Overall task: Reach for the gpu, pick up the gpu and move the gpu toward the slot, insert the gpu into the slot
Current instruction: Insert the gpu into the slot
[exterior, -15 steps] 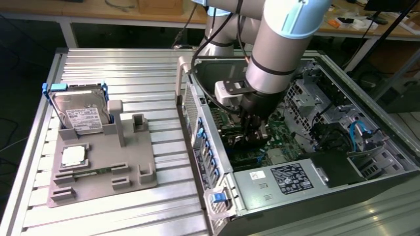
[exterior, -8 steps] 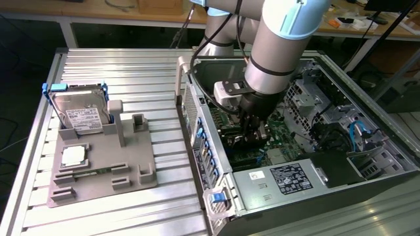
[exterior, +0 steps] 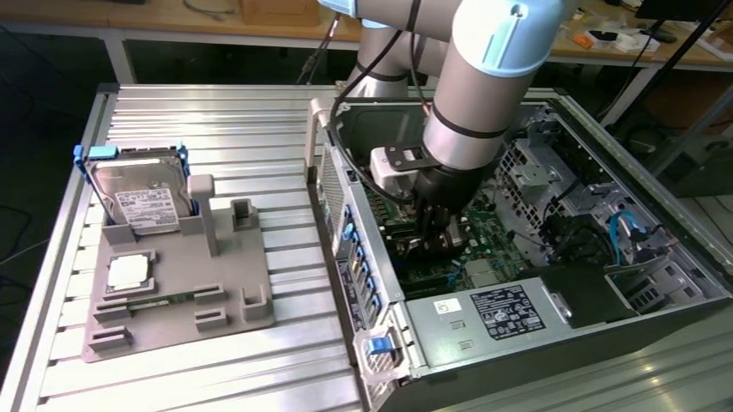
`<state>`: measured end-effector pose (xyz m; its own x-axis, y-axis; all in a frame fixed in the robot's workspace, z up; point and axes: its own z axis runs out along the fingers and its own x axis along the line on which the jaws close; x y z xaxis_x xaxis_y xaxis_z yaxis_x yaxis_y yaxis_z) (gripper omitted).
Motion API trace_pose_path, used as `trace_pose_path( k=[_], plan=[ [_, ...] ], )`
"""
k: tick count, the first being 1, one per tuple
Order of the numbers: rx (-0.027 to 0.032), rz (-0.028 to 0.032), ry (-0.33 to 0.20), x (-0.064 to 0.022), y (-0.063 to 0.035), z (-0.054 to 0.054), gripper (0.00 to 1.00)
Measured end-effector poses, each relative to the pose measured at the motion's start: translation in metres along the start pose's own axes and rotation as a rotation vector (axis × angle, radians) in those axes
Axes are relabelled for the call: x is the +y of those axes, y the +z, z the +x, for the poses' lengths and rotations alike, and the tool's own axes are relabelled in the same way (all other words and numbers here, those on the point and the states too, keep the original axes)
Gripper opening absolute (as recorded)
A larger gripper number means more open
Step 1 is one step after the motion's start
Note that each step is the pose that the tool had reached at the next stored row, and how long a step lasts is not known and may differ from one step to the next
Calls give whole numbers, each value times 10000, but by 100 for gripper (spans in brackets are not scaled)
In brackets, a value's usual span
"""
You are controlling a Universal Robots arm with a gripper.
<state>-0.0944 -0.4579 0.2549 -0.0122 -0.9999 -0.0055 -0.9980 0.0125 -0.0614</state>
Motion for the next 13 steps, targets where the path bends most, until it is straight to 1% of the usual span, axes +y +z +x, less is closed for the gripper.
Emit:
trace_pose_path(
  k=[2, 13],
  plan=[
    [2, -1, 1, 4, 12, 0, 27],
    [-1, 2, 2, 6, 15, 0, 27]
  ],
)
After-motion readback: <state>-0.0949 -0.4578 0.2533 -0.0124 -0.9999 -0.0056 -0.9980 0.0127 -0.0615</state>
